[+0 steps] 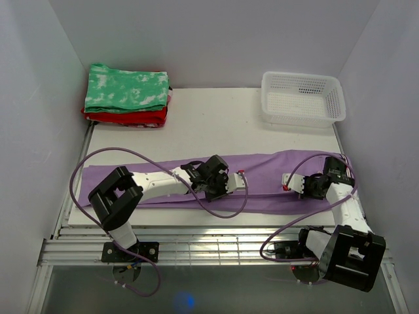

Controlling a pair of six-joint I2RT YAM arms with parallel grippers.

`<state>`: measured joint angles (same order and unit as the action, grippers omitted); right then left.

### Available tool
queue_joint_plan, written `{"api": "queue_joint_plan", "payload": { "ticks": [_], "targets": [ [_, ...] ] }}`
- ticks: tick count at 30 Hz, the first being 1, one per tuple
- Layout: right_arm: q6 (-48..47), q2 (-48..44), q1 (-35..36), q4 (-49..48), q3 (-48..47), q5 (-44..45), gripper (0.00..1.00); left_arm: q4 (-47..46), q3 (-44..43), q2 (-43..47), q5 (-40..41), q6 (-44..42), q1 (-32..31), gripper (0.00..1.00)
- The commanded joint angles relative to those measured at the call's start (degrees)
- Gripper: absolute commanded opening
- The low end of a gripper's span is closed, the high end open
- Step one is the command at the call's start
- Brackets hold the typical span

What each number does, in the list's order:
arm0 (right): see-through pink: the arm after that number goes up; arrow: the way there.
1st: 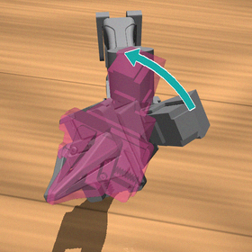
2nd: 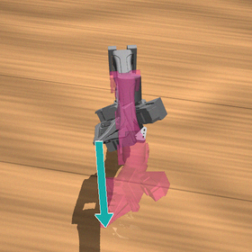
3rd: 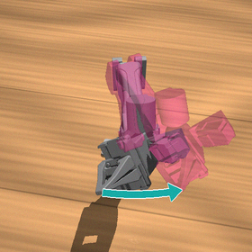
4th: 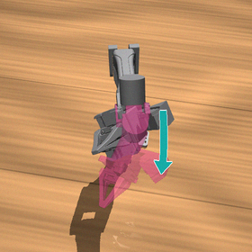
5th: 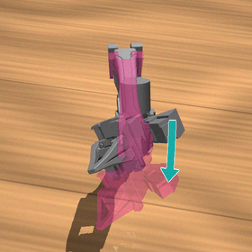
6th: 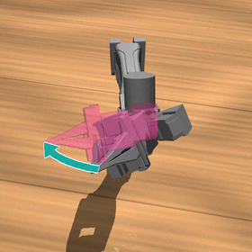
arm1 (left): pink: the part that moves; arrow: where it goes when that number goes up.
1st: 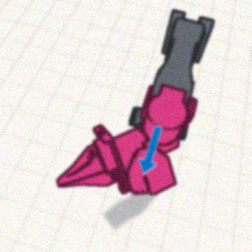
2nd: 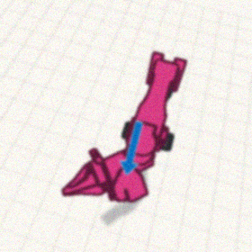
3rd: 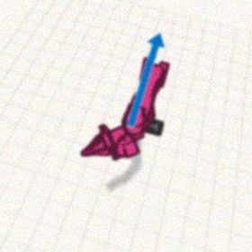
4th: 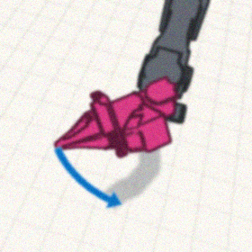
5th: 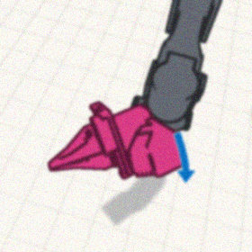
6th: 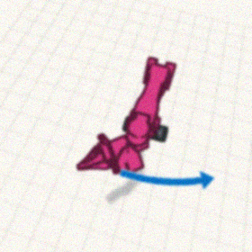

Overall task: Fold and stack the trousers
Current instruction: Fold the trousers

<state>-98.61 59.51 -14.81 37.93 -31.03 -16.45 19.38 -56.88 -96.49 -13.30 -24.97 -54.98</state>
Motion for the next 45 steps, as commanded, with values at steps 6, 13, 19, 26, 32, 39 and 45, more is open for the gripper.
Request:
{"api": "queue_joint_plan", "payload": {
  "ticks": [6, 13, 19, 26, 32, 39, 45],
  "targets": [
    [1.2, 1.1, 0.1, 8.0, -16.1, -2.6, 0.08, 8.8, -4.2, 8.8, -3.3, -1.0, 0.0, 0.0],
    [-7.5, -4.3, 0.0, 18.4, -16.4, 0.4, 0.08, 16.9, -5.3, 13.8, -11.3, -4.4, 0.0, 0.0],
    [-13.1, -8.4, -0.4, 14.1, -1.6, 5.2, 0.08, 18.6, 1.0, 10.2, -15.5, -8.0, 0.0, 0.0],
    [-13.5, -4.1, -0.5, 6.4, 5.3, 8.0, 0.08, 17.1, 3.2, 1.4, -15.7, -10.1, 0.8, 0.0],
    [-11.8, 0.4, -0.5, 1.9, 6.3, 9.9, 0.08, 20.8, -1.6, -6.8, -11.6, -11.1, 2.2, 0.0],
    [-5.5, 6.8, 1.0, -3.2, 3.6, 8.5, 0.08, 21.8, -5.9, -13.4, -5.7, -16.2, 11.4, 0.0],
    [-2.4, 4.5, 0.1, 5.9, -6.3, 4.3, 0.49, 22.8, -5.0, -7.5, -7.2, -19.4, 14.0, 0.0]
  ]
}}
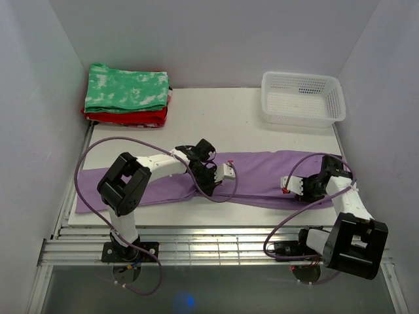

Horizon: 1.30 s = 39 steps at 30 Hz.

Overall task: Fold and stack the trousers
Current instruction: Fold the trousers

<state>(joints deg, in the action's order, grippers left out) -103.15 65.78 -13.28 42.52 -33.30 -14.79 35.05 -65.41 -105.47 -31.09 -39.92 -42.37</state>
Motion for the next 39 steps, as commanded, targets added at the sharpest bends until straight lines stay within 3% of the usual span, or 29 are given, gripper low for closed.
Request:
{"api": "queue_joint_plan", "payload": {
  "ticks": [1, 6, 10, 16, 26, 30, 35, 39],
  "targets": [
    [1.7, -4.0, -2.0, 1.6, -5.0, 1.9, 0.6, 7.2, 3.7, 2.4, 10.1, -4.6, 1.3, 0.0],
    [-2.4, -4.7, -6.6, 6.9, -12.4, 1.4, 0.65, 7.6, 5.3, 5.8, 11.0, -4.7, 1.3, 0.02],
    [-6.7, -0.6, -12.0, 8.9, -15.1, 2.2, 0.62, 7.3, 7.0, 7.1, 11.5, -4.5, 1.3, 0.16],
    [-8.4, 3.5, -14.2, 5.5, -12.8, 4.5, 0.64, 6.8, 6.1, 6.3, 11.5, -3.5, 1.3, 0.2],
    [-14.3, 2.4, -15.1, 1.0, -7.4, 6.2, 0.64, 6.7, 6.3, 5.5, 11.6, -3.1, 1.3, 0.22],
    [-14.7, 3.7, -15.1, -6.1, -4.9, 7.4, 0.5, 6.0, 7.0, 5.8, 11.6, -2.4, 1.4, 0.22],
    [-14.4, 3.3, -15.1, -7.6, -5.6, 6.0, 0.11, 5.6, 7.7, 6.2, 11.5, -2.2, 1.3, 0.22],
    [-13.4, 1.3, -15.1, -2.6, -12.1, 3.8, 0.08, 5.4, 8.3, 6.5, 11.8, -2.1, 1.5, 0.22]
  ]
}}
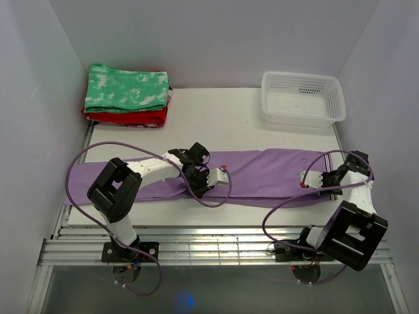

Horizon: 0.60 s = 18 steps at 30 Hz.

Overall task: Fold and stack the trousers
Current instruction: Fold the trousers

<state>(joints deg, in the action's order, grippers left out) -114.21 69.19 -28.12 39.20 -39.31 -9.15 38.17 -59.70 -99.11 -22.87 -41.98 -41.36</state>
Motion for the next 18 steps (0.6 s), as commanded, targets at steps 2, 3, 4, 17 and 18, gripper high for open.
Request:
{"api": "queue_joint_plan", "payload": {
  "ticks": [2, 3, 4, 17, 18],
  "targets": [
    [-2.2, -3.1, -0.9, 5.7, -9.2, -2.9, 0.08, 2.2, 2.9, 0.8, 3.6, 0.0, 0.4, 0.21],
    [-2.4, -3.4, -1.2, 7.6, -10.6, -3.9, 0.08, 2.2, 3.0, 0.8, 3.7, 0.0, 0.5, 0.21],
    [-2.8, -3.8, -1.6, 11.2, -12.9, -4.1, 0.08, 2.2, 3.2, 0.9, 3.6, 0.0, 0.6, 0.2],
    [-11.1, -3.1, -5.5, 0.3, 3.8, 2.2, 0.08, 2.7, 4.1, 1.3, 3.6, 0.0, 1.5, 0.2],
    [-11.2, -2.8, -5.5, -1.7, 5.6, 2.7, 0.08, 3.0, 3.9, 1.5, 3.5, -0.2, 1.5, 0.21]
  ]
}}
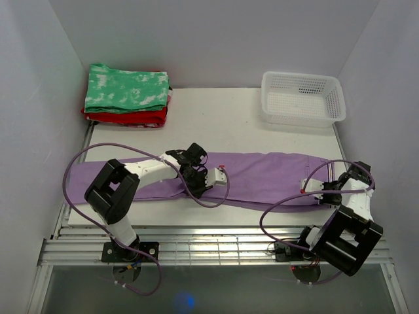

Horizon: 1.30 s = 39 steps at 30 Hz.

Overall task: Fold and stack the trousers
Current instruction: Fold the trousers

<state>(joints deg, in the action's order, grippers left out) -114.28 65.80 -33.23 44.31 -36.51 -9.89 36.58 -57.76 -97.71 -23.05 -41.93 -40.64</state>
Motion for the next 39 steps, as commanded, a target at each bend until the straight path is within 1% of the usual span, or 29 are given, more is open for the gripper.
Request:
{"api": "queue_joint_plan", "payload": {
  "ticks": [1, 3, 4, 6, 7, 9, 11, 14, 15, 17, 18, 19, 20, 21, 23, 24, 25, 26, 27, 28, 29, 30, 31, 32, 33, 34, 36, 38, 39],
  "targets": [
    [-11.1, 1.2, -0.4, -7.5, 3.4, 3.6, 0.08, 5.0, 1.3, 0.2, 3.4, -0.3, 0.8, 0.23],
    [-11.1, 1.6, -0.4, -8.0, 3.6, 4.2, 0.08, 6.6, 0.1, 0.9, 2.6, -0.3, 0.9, 0.28],
    [-11.1, 1.6, -0.6, -7.9, 3.2, 4.1, 0.08, 7.3, -0.5, 1.6, 1.1, -0.1, 0.9, 0.35],
    [-11.8, 1.6, -1.2, -7.7, 2.2, 3.7, 0.08, 9.6, -2.9, 4.9, -1.1, 0.1, 1.0, 0.44],
    [-12.4, 1.8, -2.0, -8.1, 1.0, 3.7, 0.08, 10.7, -3.8, 6.2, -3.9, 0.0, 1.0, 0.48],
    [-12.1, 3.7, -2.4, -9.8, -0.1, 5.3, 0.08, 13.3, -6.8, 10.9, -6.1, 0.4, 1.4, 0.64],
    [-10.5, 5.6, -2.5, -13.4, -1.5, 8.3, 0.08, 14.7, -8.9, 15.3, -7.5, 1.8, 2.0, 0.7],
    [-8.5, 9.3, -3.0, -14.2, -4.8, 9.6, 0.11, 19.8, -11.0, 18.2, -10.9, 2.4, 6.8, 0.72],
    [-8.0, 10.1, -3.1, -14.2, -5.4, 11.5, 0.22, 21.4, -11.7, 19.7, -11.6, 1.9, 10.5, 0.73],
    [-8.2, 10.2, -4.1, -14.0, -7.7, 11.2, 0.32, 24.3, -11.3, 21.8, -12.0, 1.3, 14.8, 0.73],
    [-8.1, 10.0, -4.4, -12.9, -8.9, 10.3, 0.51, 24.9, -9.9, 22.7, -11.7, 0.6, 20.0, 0.74],
    [-7.7, 10.0, -4.8, -11.2, -10.6, 7.8, 0.61, 25.7, -9.1, 24.7, -11.6, 0.2, 22.8, 0.74],
    [-7.1, 10.0, -5.0, -8.6, -15.7, 6.3, 0.78, 26.5, -8.2, 25.5, -11.3, -0.3, 25.8, 0.74],
    [-6.4, 10.5, -5.0, -0.8, -19.1, 2.5, 0.98, 26.8, -7.2, 26.1, -10.4, -0.4, 31.8, 0.74],
    [-3.2, 11.0, -4.2, 8.0, -26.0, -2.0, 0.98, 26.8, -4.4, 26.8, -9.7, -1.0, 37.8, 0.74],
    [-1.7, 11.3, -3.6, 14.5, -31.3, -5.4, 0.98, 26.7, -3.6, 26.6, -8.5, -0.9, 44.1, 0.74],
    [1.3, 11.2, -1.7, 17.0, -33.1, -6.6, 0.98, 26.5, -2.1, 25.6, -8.1, -0.9, 46.7, 0.74],
    [3.3, 10.9, -0.4, 18.8, -34.2, -8.5, 0.98, 26.4, -1.5, 24.9, -7.8, -0.9, 51.2, 0.73],
    [5.4, 10.1, 0.9, 19.7, -34.7, -9.1, 0.96, 26.4, -1.0, 24.0, -7.6, -1.0, 53.5, 0.72],
    [7.8, 9.7, 4.4, 19.8, -34.1, -9.4, 0.93, 26.0, -0.7, 23.1, -7.7, -0.8, 55.4, 0.72],
    [13.2, 9.3, 6.6, 19.5, -33.3, -9.4, 0.91, 25.0, -0.3, 21.2, -7.2, 0.6, 57.1, 0.71],
    [16.2, 8.6, 8.5, 18.8, -32.1, -9.3, 0.86, 24.4, -0.2, 20.2, -6.8, 1.4, 60.1, 0.7],
    [19.4, 8.3, 12.7, 17.6, -29.1, -9.1, 0.84, 23.7, -0.3, 19.3, -6.6, 2.1, 61.5, 0.69],
    [25.4, 8.3, 14.8, 15.2, -27.6, -8.8, 0.81, 21.7, -0.2, 18.5, -4.9, 4.0, 62.7, 0.69],
    [28.6, 8.6, 16.6, 13.7, -26.1, -8.4, 0.79, 20.7, 0.0, 17.1, -3.6, 4.9, 64.1, 0.69],
    [31.5, 9.2, 20.0, 12.4, -23.4, -8.0, 0.73, 19.9, 0.1, 16.4, -2.3, 5.5, 64.5, 0.69],
    [37.4, 10.9, 22.7, 9.1, -20.5, -6.5, 0.64, 17.9, -0.1, 14.8, -0.4, 6.4, 65.6, 0.68],
    [39.6, 12.0, 24.8, 6.1, -15.6, -4.9, 0.6, 16.4, -0.2, 13.7, 0.8, 7.0, 65.8, 0.68],
    [40.4, 12.9, 25.2, 2.5, -13.8, -1.9, 0.57, 16.3, -1.0, 12.5, 1.2, 7.6, 66.1, 0.68]
  ]
}}
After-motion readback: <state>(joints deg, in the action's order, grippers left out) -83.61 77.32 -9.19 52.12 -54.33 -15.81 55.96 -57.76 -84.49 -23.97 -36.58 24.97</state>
